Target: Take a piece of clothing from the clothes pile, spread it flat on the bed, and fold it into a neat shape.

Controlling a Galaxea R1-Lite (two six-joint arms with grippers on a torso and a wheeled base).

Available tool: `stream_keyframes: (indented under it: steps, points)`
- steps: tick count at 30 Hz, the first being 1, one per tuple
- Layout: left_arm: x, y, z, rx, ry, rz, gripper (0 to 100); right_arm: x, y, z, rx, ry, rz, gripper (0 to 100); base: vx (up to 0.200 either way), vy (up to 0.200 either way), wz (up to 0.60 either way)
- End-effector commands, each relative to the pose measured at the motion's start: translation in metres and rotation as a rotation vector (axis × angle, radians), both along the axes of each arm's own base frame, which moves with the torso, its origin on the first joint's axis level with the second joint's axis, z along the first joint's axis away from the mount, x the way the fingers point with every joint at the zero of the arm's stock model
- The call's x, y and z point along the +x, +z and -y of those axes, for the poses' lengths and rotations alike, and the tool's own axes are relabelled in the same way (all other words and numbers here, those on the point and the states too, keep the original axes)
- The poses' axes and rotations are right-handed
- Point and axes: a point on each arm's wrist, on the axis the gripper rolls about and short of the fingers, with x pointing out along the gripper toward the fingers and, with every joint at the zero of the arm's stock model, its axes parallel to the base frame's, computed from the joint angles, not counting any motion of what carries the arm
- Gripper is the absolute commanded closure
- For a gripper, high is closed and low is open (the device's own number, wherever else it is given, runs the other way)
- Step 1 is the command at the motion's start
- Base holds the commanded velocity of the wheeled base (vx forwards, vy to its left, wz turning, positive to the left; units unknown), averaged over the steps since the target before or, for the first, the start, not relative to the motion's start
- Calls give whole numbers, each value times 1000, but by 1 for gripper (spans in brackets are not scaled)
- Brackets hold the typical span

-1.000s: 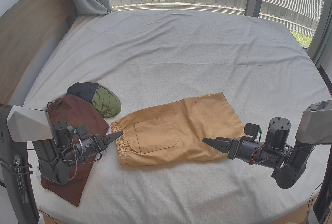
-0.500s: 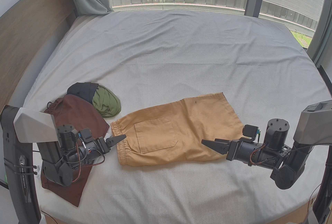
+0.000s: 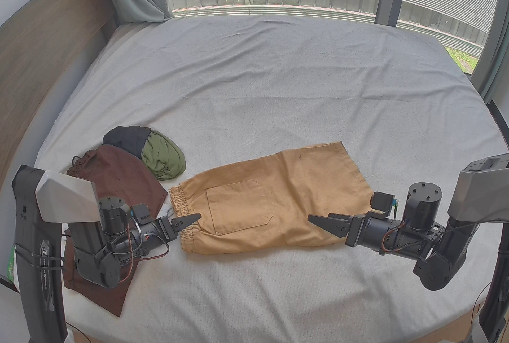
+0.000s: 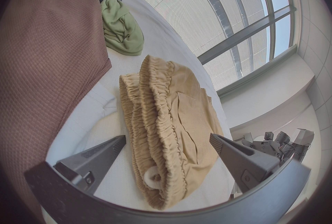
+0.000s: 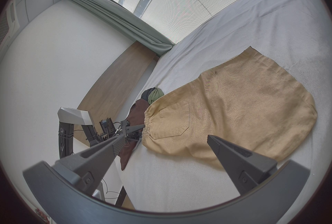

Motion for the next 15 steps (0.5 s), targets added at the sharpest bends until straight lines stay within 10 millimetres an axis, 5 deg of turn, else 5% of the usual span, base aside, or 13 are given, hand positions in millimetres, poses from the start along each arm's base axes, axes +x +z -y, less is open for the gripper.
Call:
stream_keyframes:
  steps: [1, 15]
  points:
    - [4, -10, 5, 4, 4, -10, 0, 0, -1, 0, -1, 1, -4, 0, 0, 0, 0]
    - [13, -8, 23, -61, 62, -31, 0, 0, -5, -1, -6, 2, -15, 0, 0, 0, 0]
